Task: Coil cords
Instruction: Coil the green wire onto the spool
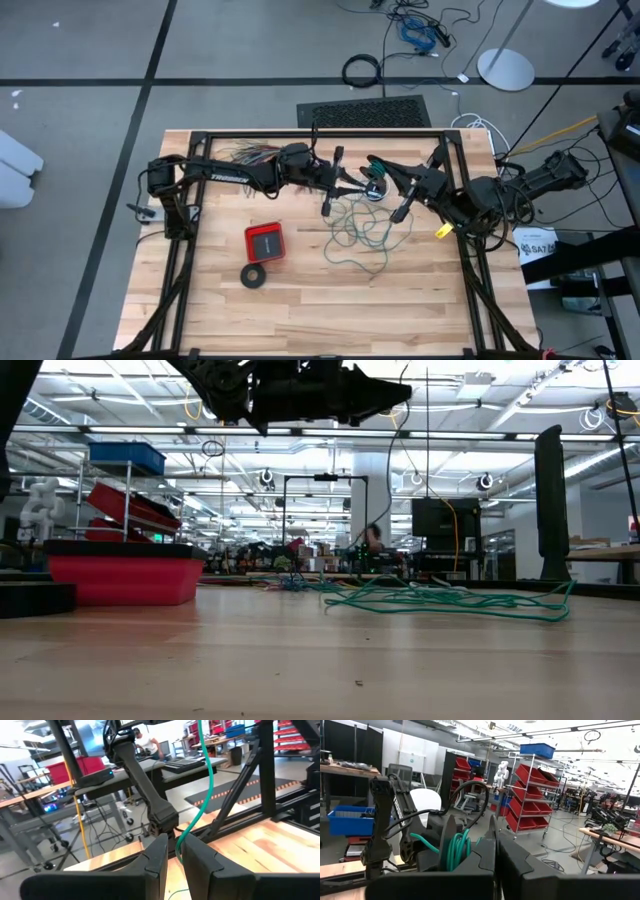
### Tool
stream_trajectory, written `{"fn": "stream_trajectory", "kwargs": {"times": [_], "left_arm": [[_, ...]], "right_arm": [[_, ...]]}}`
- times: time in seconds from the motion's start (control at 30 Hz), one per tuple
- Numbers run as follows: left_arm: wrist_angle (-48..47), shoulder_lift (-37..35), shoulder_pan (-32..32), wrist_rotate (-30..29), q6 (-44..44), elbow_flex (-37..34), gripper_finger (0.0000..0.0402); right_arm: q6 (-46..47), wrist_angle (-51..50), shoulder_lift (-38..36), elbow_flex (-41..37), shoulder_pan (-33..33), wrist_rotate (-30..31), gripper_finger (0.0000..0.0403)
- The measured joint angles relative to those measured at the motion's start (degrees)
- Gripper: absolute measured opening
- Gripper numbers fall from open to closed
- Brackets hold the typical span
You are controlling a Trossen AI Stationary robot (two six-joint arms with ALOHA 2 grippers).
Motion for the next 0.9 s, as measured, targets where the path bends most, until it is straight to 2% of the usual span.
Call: {"fn": "stream_trajectory", "kwargs": {"times": [0.3,0.43,0.63,0.9], "left_arm": [[-1.07,-0.02,0.11,0.78,-0.02,0.0,0.0061],[-1.47,-0.02,0.13,-0.81,-0.04,0.0,0.0059],[-1.56,-0.02,0.11,-1.23,-0.58,0.0,0.0008],[-2.26,-0.02,0.11,-1.18,-0.59,0.0,0.0003]], "right_arm": [[-0.04,-0.15,0.02,-0.02,0.0,-0.02,0.0],[-0.04,-0.13,0.04,-0.02,0.0,-0.15,0.0],[-0.04,-0.13,0.04,-0.02,0.0,-0.48,0.0],[-0.04,-0.11,0.07,-0.02,0.0,-0.46,0.0]]}}
